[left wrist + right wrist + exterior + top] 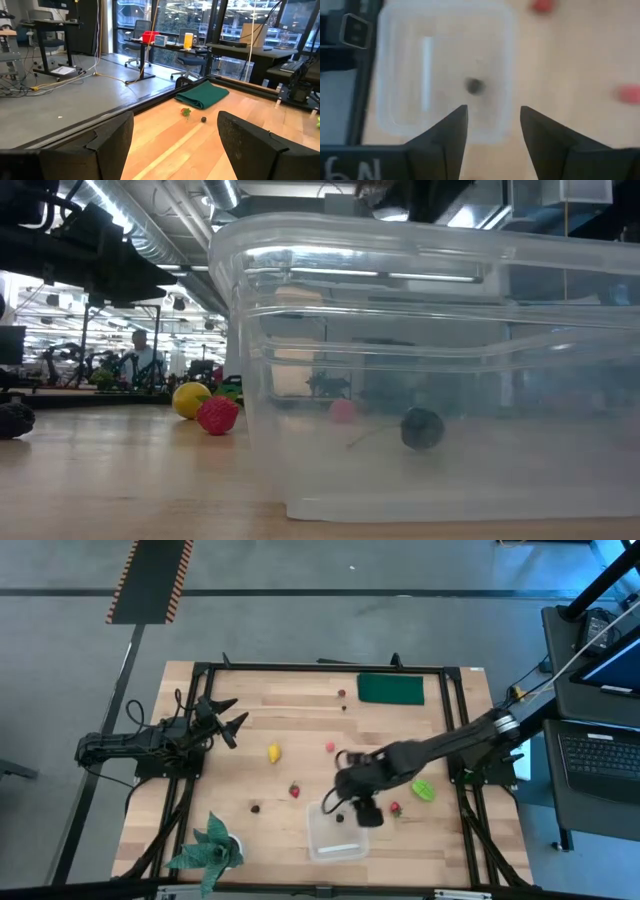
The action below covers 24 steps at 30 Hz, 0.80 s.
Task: Pick and placing Produce into tupperware
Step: Put the bottom right red strawberry into the transparent bin
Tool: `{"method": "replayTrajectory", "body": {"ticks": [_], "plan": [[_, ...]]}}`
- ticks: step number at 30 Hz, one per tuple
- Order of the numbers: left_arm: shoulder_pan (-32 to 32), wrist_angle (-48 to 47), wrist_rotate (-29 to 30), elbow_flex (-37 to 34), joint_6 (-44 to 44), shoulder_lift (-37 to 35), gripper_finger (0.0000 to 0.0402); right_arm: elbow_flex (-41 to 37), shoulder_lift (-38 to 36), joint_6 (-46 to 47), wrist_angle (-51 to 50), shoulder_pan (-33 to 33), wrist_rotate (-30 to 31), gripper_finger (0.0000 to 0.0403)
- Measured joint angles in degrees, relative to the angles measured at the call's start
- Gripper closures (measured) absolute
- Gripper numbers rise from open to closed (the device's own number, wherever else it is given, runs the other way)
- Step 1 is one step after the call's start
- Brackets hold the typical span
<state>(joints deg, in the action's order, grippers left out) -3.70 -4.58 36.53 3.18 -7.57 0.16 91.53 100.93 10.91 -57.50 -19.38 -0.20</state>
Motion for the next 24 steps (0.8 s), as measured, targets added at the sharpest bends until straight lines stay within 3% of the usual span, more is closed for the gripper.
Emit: {"method": "replayTrajectory", "body": {"ticks": [6,16,24], "plan": [[0.0,-0.04,0.0,0.0,0.11,0.0,0.0121,-8.64,-10.56,5.67,-3.98,-1.31,1.25,0.0218],[0.0,-0.17,0.0,0.0,0.16,0.0,0.0121,-35.31,-24.76,21.64,5.93,-4.19,1.59,0.0213],[-0.02,-0.24,0.02,0.0,0.17,0.0,0.0121,-45.99,-27.0,29.53,16.34,-4.77,0.33,0.0113]]}}
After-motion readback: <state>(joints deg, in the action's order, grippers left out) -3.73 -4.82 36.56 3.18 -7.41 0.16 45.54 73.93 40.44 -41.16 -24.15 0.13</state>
